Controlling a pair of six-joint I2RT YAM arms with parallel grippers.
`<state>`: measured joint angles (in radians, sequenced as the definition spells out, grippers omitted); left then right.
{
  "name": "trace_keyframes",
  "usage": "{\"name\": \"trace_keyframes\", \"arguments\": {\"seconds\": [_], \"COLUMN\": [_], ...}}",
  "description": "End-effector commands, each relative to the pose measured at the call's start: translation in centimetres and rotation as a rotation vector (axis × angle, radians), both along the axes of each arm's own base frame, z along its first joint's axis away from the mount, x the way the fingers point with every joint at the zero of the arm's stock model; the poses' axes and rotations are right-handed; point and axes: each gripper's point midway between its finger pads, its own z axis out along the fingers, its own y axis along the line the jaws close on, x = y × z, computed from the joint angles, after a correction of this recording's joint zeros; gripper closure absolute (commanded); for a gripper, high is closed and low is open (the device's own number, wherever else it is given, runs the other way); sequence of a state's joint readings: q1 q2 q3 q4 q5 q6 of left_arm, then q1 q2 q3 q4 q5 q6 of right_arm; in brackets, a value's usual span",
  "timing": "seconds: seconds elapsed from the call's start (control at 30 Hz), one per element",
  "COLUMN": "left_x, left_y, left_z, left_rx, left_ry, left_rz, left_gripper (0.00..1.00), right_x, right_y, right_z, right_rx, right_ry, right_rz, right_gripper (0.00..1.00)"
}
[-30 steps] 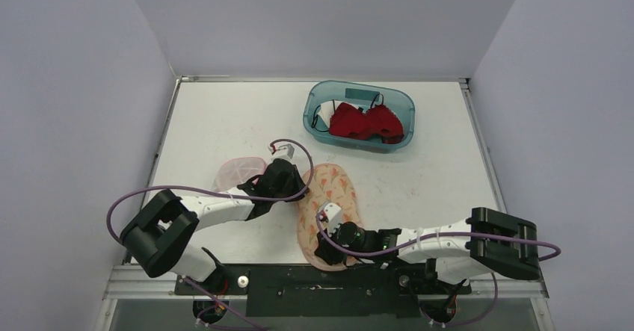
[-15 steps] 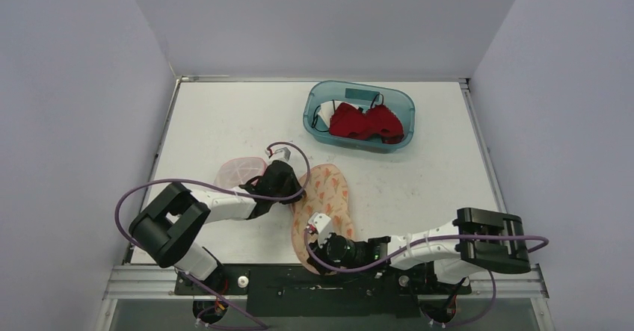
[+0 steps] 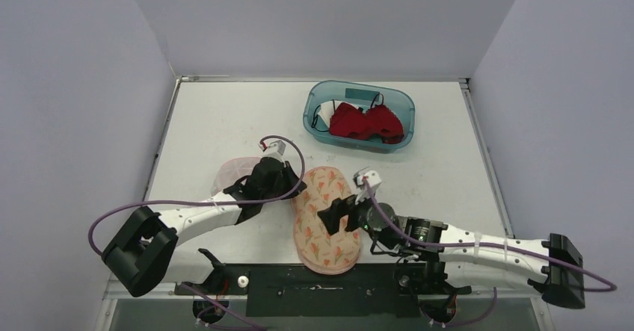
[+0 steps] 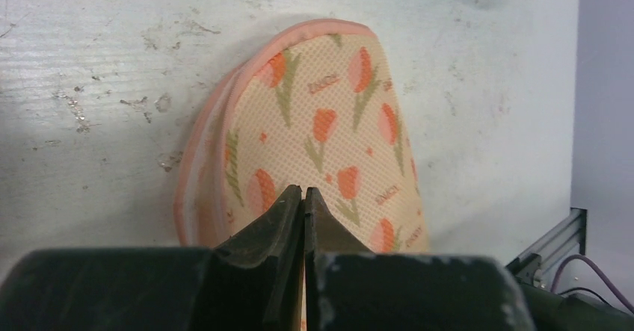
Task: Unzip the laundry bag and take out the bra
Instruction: Pick up the laundry bag at the center of the board.
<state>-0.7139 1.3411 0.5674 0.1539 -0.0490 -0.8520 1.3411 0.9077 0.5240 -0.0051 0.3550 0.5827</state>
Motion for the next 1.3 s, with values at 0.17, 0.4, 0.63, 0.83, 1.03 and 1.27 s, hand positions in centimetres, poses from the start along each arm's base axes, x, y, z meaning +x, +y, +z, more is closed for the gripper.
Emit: {"name": "trace_keyframes", "arguments": {"seconds": [0.17,0.4,0.63,0.83,1.03,1.27], "left_x": [-3.6,-4.6,-5.3,-5.7,-5.8,-6.3], "left_y": [-1.8,-1.4,1.4,1.5,1.5,1.7], "left_z": [4.0,-1.1,-5.8,-7.1,-7.6,-8.3], "left_rx": [-0.098,-0.02,0.095,0.108,0.1,0.096], "left_ry": [-0.09,-0.002,0.062,0.074,0.076,0.09], "left_rz": [-0.093,-0.064,0.008,0.002,-0.003,-0.008], "left_gripper": [0.98,0.99,1.0,1.0,1.0,1.0], "right_x": [6.2,7.2,7.2,6.8,6.8,7.0], "right_y": [-5.4,-5.9,-6.4,-6.1,-5.1,-3.8], "right_z": [-4.6,-6.7,-8.8,-9.6,-9.7,-9.6], "right_rx": [0.228,0.211,0.188,0.19,0.208,0.249], "right_ry": [0.274,0.323,0.387,0.415,0.432,0.442], "right_rz": [-0.179,-0.232,-0.273,-0.251,-0.214,-0.159], "right_gripper": [0.06,0.1,0.1,0.1,0.1,0.04]}}
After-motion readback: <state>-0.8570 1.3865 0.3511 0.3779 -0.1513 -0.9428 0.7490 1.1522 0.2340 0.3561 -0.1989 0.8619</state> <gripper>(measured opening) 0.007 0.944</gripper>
